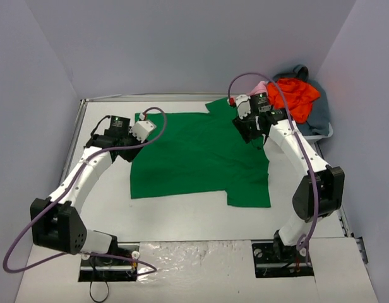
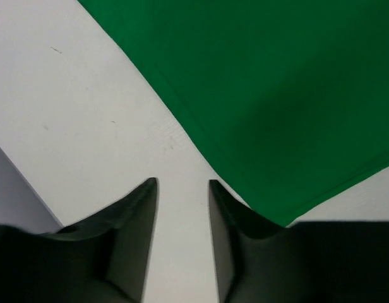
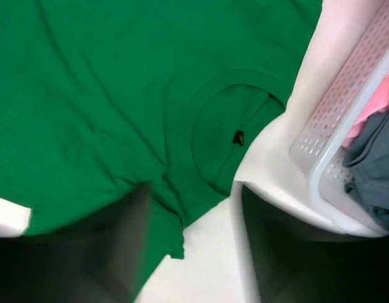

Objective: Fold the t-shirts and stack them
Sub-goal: Flatten out the tshirt

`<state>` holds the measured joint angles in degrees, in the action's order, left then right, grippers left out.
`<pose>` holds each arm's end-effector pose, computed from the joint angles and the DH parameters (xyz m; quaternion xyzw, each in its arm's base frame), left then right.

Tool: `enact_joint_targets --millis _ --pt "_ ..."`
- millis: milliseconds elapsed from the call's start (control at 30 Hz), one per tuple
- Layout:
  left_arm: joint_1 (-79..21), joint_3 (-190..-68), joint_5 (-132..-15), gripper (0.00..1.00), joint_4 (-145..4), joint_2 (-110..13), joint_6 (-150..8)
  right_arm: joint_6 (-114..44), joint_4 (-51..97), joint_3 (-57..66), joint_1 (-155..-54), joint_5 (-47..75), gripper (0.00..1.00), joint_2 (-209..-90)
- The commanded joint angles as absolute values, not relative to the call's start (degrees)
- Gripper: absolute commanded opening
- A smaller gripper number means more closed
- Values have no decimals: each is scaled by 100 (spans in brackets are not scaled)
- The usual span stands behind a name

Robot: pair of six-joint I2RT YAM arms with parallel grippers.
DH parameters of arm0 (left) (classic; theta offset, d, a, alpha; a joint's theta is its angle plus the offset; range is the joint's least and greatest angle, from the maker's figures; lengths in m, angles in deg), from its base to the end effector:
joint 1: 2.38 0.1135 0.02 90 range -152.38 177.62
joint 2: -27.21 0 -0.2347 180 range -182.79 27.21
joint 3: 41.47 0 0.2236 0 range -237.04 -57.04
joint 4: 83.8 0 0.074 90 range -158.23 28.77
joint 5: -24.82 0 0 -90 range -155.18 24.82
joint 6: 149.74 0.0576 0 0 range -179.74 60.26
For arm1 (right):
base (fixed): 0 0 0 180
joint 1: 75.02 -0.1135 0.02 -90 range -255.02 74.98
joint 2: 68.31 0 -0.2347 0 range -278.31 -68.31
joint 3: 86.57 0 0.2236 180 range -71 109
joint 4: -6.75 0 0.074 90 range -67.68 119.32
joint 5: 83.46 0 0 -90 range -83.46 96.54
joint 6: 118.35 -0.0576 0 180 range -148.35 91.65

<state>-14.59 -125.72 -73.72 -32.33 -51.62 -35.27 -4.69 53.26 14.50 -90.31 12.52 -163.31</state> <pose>0.2797 -0.0693 0.2706 0.3174 0.8690 -0.0288 0.3784 0.3483 0.1014 0.2858 -0.3229 0.8475 0.0167 0.4209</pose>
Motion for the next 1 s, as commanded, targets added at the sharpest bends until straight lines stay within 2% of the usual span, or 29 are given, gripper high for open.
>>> enact_joint_targets --millis 0,33,67,100,133,300,500,767,967 --pt "-1478 -12445 -6906 31 -4097 -5371 -3407 -655 5238 1557 -8961 1033 38 -16691" --pt "-1478 -12610 -6835 15 -4116 -5556 -3521 -690 5255 1653 -8961 1024 28 -17040" --pt "-1469 -12760 -6809 8 -4082 -5785 -3635 -717 5255 1776 -8961 1006 22 -17218" --pt "-1469 -12935 -6817 3 -3907 -6248 -3828 -769 5255 2003 -8961 971 6 -17402" --pt "-1469 -13320 -6843 2 -3827 -6470 -3925 -779 5255 2119 -8961 962 0 -17726" --pt "-1469 -14228 -7080 2 -3563 -7770 -4391 -831 5308 2646 -8952 778 0 -18502" --pt "-1478 -15151 -7467 2 -3405 -8712 -4796 -805 5334 2910 -8873 681 0 -19047" --pt "-1399 -16109 -8117 2 -2684 -9513 -5112 -682 5475 3464 -8838 672 0 -19566" --pt "-1381 -16505 -8048 3 -2412 -9864 -5139 -656 5642 3930 -8803 690 0 -20137"
